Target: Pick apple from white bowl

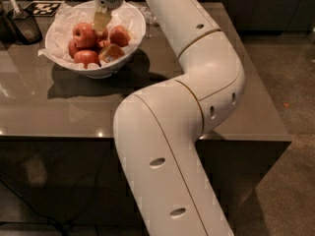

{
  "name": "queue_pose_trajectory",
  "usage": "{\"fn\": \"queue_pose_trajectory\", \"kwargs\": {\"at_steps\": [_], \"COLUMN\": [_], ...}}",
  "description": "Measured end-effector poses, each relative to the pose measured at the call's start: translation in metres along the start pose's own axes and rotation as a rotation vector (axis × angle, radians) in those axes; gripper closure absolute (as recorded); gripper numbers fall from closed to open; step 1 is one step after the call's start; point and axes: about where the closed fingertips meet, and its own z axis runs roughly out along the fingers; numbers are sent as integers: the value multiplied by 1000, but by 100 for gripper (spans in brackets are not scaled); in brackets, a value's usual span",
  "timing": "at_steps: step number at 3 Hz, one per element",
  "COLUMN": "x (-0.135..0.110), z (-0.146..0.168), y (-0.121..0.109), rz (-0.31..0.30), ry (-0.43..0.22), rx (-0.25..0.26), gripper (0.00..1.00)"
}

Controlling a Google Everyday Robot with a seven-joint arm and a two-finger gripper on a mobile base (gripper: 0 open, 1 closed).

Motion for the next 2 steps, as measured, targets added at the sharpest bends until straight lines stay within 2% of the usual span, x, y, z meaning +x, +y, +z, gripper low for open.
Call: {"fn": "queue_pose_trajectory", "kwargs": {"at_steps": [1,2], "x": [0,0], "z": [0,0], "y": [0,0], "rz": [0,0], "ry": [0,0], "rx": [0,0], "gripper": [11,0]}}
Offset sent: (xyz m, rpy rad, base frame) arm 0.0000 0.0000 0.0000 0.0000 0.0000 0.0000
